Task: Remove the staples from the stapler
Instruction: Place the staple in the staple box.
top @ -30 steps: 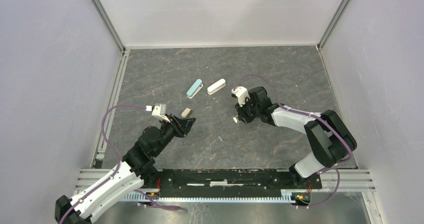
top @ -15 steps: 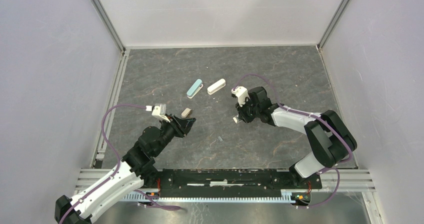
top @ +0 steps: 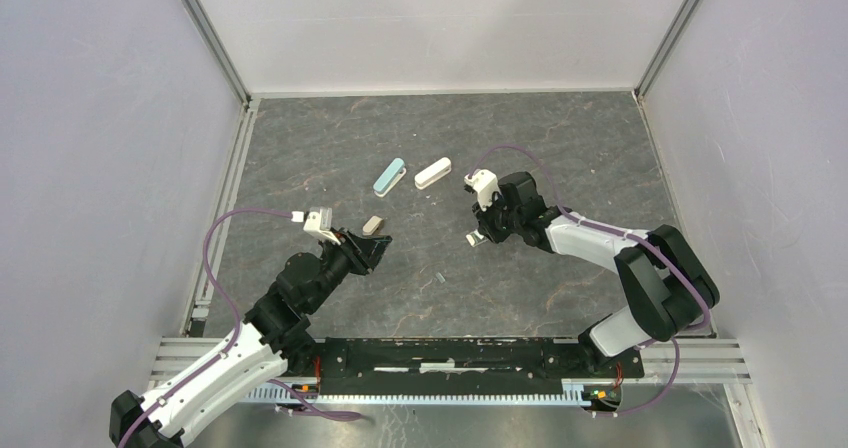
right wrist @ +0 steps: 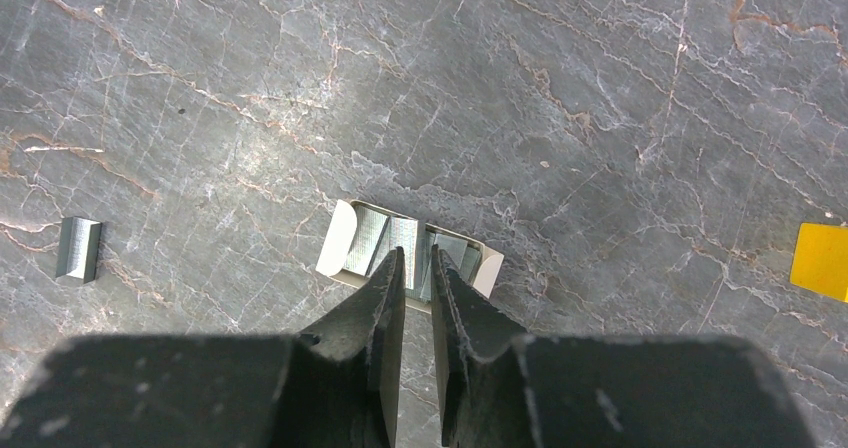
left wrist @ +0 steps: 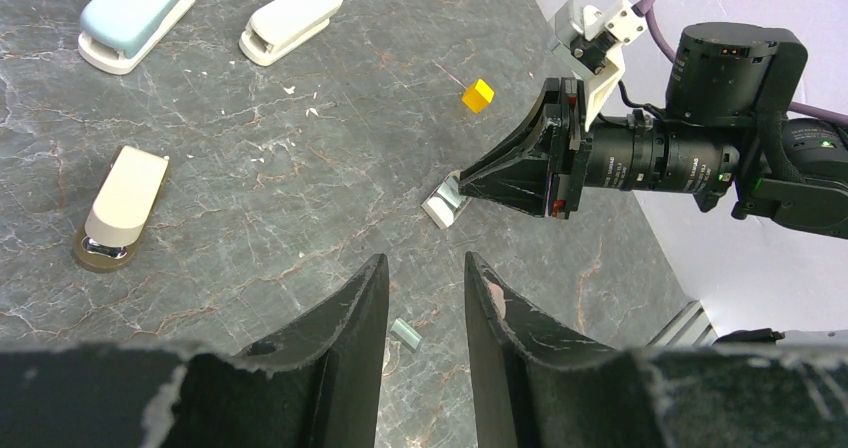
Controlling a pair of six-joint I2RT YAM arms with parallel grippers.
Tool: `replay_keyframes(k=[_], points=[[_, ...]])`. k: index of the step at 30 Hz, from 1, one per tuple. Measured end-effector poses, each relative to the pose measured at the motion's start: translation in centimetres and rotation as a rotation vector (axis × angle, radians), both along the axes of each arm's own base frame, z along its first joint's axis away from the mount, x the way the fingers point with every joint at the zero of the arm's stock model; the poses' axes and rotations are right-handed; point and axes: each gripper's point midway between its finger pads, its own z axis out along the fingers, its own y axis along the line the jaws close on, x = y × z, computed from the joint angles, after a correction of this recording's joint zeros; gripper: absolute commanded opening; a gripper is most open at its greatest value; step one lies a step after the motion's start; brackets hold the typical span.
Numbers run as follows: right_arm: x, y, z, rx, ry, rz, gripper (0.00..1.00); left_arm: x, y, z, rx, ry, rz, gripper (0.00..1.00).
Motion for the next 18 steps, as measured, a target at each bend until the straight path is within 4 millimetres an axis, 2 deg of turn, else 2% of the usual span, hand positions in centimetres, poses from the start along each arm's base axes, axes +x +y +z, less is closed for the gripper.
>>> replay_keyframes(k=[18], points=[[0.05, -0.34, -0.39, -0.007, 0.012, -0.009, 0.18, -0.16, 0.15, -0.13, 0.004, 0.004, 0.000, 0.41]])
